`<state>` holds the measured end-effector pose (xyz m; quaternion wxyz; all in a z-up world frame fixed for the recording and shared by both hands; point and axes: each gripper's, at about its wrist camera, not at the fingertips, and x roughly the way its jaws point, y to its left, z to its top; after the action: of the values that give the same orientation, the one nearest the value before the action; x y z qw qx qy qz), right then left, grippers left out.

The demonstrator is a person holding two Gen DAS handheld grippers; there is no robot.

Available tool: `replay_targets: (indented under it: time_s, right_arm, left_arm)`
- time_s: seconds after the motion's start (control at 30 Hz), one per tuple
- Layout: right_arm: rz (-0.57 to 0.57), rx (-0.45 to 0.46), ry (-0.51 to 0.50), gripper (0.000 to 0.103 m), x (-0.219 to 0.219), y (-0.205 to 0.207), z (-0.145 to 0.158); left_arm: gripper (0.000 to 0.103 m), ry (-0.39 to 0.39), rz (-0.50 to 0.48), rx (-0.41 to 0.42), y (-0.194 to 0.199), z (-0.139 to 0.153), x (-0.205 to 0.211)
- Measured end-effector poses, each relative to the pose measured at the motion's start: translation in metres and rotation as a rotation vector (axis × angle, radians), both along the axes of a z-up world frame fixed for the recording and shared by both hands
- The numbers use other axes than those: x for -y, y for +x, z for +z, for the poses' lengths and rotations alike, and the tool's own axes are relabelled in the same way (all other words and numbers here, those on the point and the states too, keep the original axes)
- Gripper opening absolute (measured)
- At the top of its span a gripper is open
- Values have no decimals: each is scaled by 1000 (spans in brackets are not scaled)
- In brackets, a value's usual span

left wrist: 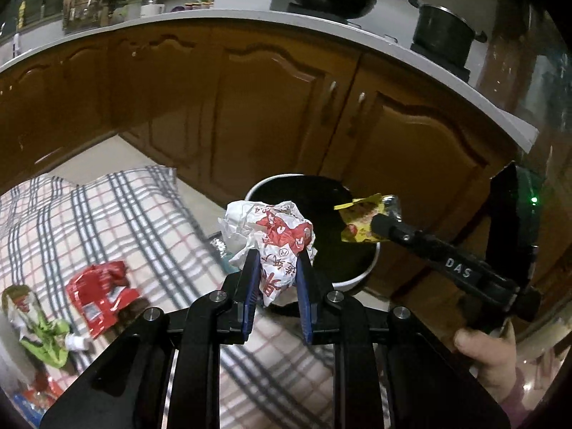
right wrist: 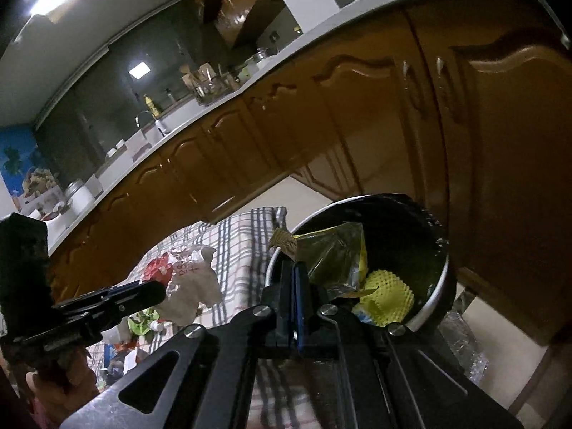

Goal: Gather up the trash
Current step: 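Move both grippers over the bin and release both wrappers inside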

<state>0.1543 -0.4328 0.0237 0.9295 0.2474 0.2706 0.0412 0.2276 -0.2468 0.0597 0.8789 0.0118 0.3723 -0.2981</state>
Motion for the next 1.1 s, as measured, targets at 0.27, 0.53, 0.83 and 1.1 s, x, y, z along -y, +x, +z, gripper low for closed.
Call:
replay_targets:
  time_s: [0.27,0.53,0.83,1.1]
  right_arm:
    - [-13,-39,41,0,26,25,-11]
    - [-20,-89,104,1,46,47,-32]
    - [-22,-106,159,15,56,52,-46]
    - [-37,-57,142,46,50,32,-34]
  left_arm:
    - [18,24,-32,-41,28,-14,40]
    - [19,78,-44,-84,51,-40,67]
    - [40,103,-44,-136,56,-58,76]
    - [53,58,-4,-126,41,-51,50]
